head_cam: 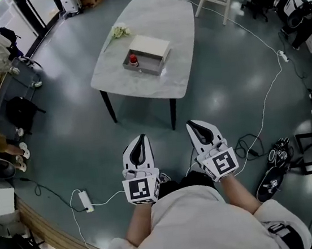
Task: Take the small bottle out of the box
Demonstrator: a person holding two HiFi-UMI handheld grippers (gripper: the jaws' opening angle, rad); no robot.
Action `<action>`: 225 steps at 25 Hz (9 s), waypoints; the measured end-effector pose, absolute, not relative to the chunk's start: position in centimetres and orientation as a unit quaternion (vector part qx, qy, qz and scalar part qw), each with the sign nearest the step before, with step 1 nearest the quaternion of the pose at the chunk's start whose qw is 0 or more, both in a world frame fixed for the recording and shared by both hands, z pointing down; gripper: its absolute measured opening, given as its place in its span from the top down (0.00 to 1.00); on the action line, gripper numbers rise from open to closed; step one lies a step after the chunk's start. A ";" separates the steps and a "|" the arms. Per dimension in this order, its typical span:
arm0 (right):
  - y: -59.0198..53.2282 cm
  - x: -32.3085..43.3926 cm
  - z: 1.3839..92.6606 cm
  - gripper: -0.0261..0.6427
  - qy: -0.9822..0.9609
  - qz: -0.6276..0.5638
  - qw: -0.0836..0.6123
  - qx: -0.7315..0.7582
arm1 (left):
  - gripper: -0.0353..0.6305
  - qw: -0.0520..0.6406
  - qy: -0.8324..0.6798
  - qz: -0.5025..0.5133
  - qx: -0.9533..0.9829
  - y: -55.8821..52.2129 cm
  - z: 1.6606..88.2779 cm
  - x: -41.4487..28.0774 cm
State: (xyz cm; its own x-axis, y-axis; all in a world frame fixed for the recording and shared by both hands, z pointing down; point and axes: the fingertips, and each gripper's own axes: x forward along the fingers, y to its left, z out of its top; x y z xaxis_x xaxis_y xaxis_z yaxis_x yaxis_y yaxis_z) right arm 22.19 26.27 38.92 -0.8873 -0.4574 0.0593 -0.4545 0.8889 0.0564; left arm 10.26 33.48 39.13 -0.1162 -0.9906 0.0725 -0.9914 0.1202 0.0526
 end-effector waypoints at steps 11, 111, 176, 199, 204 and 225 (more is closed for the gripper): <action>21.9 19.3 41.1 0.92 -0.968 -0.010 0.062 0.244 | 0.91 0.105 -0.750 0.014 0.653 30.8 44.4 6.4; -13.5 -17.4 66.6 0.69 -0.927 0.073 0.336 0.150 | 0.91 0.286 -0.741 0.110 0.597 -0.8 62.0 -30.4; -17.3 -5.9 50.6 0.73 -0.918 0.069 0.161 0.355 | 0.91 0.138 -0.591 0.107 0.787 -18.2 50.6 -15.6; -19.1 -3.4 39.8 0.73 -0.936 0.008 0.072 0.346 | 0.91 0.035 -0.605 0.028 0.795 -17.6 38.3 -13.4; -19.4 -3.6 39.1 0.73 -0.936 0.003 0.065 0.345 | 0.91 0.033 -0.611 0.027 0.791 -17.4 38.1 -13.9; -18.8 -4.5 38.3 0.73 -0.941 -0.019 0.057 0.332 | 0.91 0.042 -0.617 0.025 0.785 -16.7 38.7 -13.9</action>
State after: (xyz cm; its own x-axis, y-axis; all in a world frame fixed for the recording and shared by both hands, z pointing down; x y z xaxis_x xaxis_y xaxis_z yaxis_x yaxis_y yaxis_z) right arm -4.48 -18.82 38.27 -0.7734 -0.6268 0.0949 -0.6225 0.7792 0.0736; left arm -13.88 -16.68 38.71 0.2365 -0.9673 0.0914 -0.9716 -0.2343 0.0345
